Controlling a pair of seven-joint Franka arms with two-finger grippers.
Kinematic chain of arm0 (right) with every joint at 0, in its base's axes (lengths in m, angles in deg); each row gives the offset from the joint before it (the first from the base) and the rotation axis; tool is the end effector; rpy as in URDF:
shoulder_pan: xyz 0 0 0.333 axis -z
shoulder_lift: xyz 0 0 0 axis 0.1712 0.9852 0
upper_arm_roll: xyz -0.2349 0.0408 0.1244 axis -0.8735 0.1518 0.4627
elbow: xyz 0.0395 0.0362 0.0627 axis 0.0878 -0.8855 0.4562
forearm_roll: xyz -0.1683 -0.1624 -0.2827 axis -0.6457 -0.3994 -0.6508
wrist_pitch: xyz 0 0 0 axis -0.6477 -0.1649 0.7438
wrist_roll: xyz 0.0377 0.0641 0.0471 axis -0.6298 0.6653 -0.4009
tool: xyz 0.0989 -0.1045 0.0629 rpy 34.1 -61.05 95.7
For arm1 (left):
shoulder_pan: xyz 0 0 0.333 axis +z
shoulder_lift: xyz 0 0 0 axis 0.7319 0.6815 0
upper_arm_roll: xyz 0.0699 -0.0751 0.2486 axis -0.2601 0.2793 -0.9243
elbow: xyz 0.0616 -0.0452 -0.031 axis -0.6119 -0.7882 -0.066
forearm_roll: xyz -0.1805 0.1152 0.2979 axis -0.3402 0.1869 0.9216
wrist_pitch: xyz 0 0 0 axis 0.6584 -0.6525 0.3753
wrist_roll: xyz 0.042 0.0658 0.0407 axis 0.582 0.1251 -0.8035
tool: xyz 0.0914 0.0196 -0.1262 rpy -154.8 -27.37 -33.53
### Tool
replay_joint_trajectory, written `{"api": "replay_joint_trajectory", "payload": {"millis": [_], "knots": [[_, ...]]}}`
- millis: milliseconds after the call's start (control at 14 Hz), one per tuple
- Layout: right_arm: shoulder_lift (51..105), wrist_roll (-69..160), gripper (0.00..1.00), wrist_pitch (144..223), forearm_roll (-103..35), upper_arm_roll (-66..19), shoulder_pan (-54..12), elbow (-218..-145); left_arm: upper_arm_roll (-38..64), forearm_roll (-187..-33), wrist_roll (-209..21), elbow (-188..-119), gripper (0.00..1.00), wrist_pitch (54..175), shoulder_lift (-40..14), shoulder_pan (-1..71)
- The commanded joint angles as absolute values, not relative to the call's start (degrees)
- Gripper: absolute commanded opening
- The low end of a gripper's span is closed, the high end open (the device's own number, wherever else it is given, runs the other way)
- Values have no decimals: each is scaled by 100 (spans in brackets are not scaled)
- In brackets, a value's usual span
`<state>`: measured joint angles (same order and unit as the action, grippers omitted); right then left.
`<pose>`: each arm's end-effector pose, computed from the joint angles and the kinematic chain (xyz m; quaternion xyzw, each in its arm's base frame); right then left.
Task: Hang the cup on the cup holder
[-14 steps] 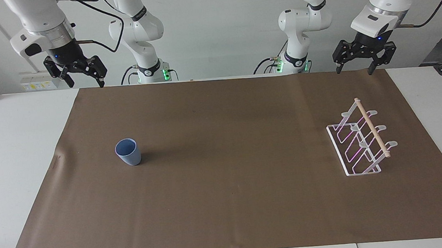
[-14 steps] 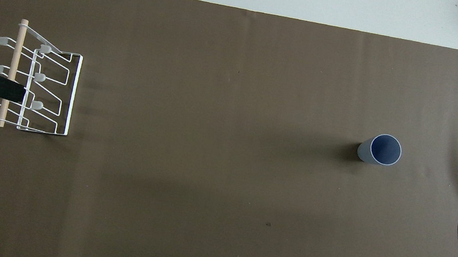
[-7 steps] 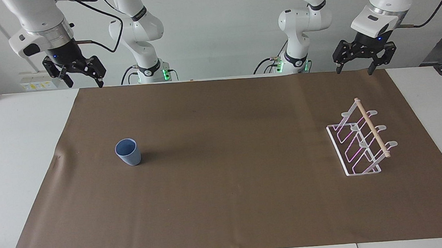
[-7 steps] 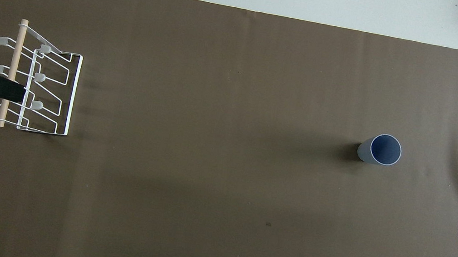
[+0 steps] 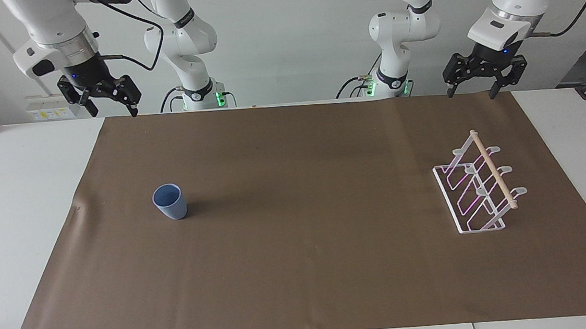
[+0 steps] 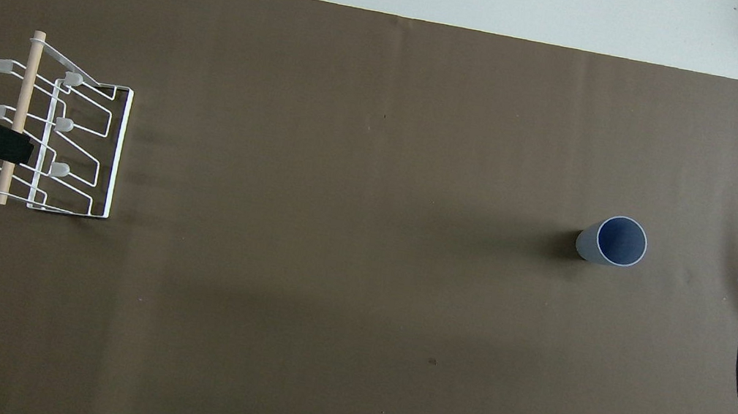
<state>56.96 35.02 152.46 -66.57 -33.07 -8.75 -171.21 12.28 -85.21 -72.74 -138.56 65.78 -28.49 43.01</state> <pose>0.4932 -0.0340 0.5483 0.9987 -0.0466 -0.0111 0.0150 0.4972 -0.0567 0.5507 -0.9943 0.1056 -0.0150 0.0005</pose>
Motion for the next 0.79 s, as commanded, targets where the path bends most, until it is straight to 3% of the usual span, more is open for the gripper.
{"api": "replay_joint_trajectory", "payload": {"millis": [0, 357, 714], "knots": [[5594, 3529, 100, 15376, -6524, -3291, -792, -17290, 1242, -8476, -7280, -13942, 100, 6517, -2947, 4388], [5637, 3924, 100, 15727, -6524, -3291, -792, -17369, 1242, -8476, -7280, -13942, 100, 6526, -2947, 4379], [5830, 4152, 100, 16657, -6507, -3282, -792, -18036, 1242, -8476, -7280, -13942, 100, 6517, -2947, 4379]]}}
